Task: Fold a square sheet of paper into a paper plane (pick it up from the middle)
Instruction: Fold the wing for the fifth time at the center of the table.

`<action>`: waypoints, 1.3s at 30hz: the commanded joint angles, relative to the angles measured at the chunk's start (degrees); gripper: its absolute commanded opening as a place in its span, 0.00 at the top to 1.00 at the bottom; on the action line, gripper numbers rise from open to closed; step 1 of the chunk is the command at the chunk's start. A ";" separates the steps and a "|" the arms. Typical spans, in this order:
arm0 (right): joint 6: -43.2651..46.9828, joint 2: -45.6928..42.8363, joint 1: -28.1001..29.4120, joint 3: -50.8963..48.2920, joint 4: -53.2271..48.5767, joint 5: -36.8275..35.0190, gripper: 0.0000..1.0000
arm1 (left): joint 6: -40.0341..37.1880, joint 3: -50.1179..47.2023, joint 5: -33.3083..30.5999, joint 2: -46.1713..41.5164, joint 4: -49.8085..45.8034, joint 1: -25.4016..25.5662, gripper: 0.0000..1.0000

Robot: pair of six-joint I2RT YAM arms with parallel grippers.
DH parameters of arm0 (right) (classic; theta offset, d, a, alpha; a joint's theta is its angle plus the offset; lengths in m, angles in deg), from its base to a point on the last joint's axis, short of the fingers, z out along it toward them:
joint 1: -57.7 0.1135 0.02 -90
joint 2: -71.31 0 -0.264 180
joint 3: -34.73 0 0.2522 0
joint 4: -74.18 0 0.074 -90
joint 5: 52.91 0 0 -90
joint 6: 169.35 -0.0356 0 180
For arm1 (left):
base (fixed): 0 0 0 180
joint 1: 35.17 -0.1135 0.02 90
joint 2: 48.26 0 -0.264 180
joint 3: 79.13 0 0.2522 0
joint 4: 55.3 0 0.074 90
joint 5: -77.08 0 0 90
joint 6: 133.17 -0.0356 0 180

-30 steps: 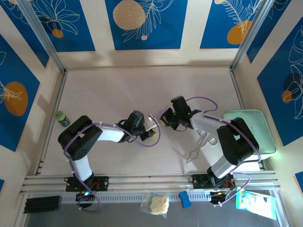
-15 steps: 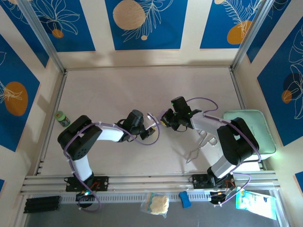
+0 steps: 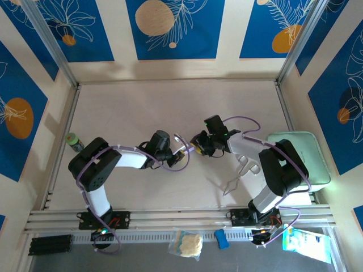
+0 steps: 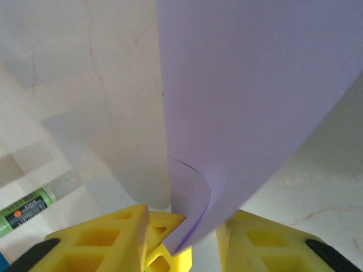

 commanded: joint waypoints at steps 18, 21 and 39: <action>-1.43 8.06 0.95 10.51 -13.91 -0.21 0.50 | -0.18 -0.11 1.58 0.23 0.40 -0.77 0.89; -1.35 8.43 1.20 11.06 -14.21 -0.31 0.57 | -0.29 -0.16 1.59 0.31 0.10 -0.79 0.88; -0.82 8.28 1.12 11.07 -14.39 0.20 0.87 | -3.11 0.35 1.05 -1.61 -5.16 -0.70 0.78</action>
